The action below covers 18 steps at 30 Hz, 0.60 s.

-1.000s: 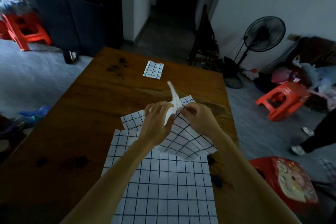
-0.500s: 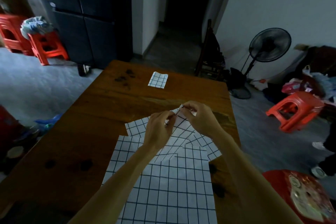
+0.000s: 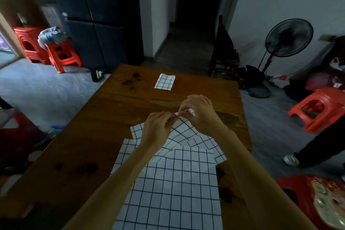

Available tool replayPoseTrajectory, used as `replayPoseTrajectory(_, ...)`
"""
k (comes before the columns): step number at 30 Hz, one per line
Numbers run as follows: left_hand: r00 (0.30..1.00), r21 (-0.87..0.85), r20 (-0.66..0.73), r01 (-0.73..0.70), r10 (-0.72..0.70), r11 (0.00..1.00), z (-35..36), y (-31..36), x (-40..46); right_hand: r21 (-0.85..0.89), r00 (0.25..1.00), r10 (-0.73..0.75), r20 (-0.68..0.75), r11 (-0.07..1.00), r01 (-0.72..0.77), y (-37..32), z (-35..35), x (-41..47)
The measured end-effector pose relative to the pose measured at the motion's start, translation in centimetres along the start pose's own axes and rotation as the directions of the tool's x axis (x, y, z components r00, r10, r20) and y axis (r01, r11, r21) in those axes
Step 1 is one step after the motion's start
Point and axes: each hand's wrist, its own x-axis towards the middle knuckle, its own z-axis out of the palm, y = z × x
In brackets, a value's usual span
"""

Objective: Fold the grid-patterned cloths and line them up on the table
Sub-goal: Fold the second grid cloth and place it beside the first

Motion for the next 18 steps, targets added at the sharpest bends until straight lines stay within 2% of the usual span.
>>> replayPoseTrajectory(5, 0.996, -0.007, 0.026, 0.085, -0.085, 0.996, -0.5, -1.1, -1.5, 0.232, 0.994, 0.043, -0.103, 0.973, -0.018, 0.6, 0.1, -0.7)
replayPoseTrajectory(8, 0.982, 0.024, 0.051, 0.18, -0.181, 0.983, -0.8, -2.8, -3.7, 0.269, 0.983, 0.1, -0.155, 0.962, -0.055, 1.9, 0.1, -1.6)
replayPoseTrajectory(12, 0.97, 0.046, 0.105, 0.217, -0.221, 0.975, -0.8, -3.5, -4.7, 0.281, 0.979, 0.131, -0.157, 0.956, -0.083, 3.0, 0.7, -1.9)
replayPoseTrajectory(14, 0.973, 0.049, 0.098, 0.204, -0.208, 0.978, -0.7, -3.5, -4.3, 0.234, 0.972, 0.11, -0.207, 0.97, -0.06, 3.0, 0.9, -1.9)
replayPoseTrajectory(16, 0.978, 0.087, 0.096, 0.177, -0.185, 0.98, -0.6, -3.3, -3.7, 0.05, 0.96, 0.042, -0.276, 0.998, -0.03, 2.8, 1.3, -1.9)
replayPoseTrajectory(18, 0.979, 0.126, 0.101, 0.165, -0.178, 0.978, -0.4, -3.3, -3.3, -0.131, 0.967, -0.052, -0.25, 0.991, 0.019, 2.3, 1.9, -1.9)
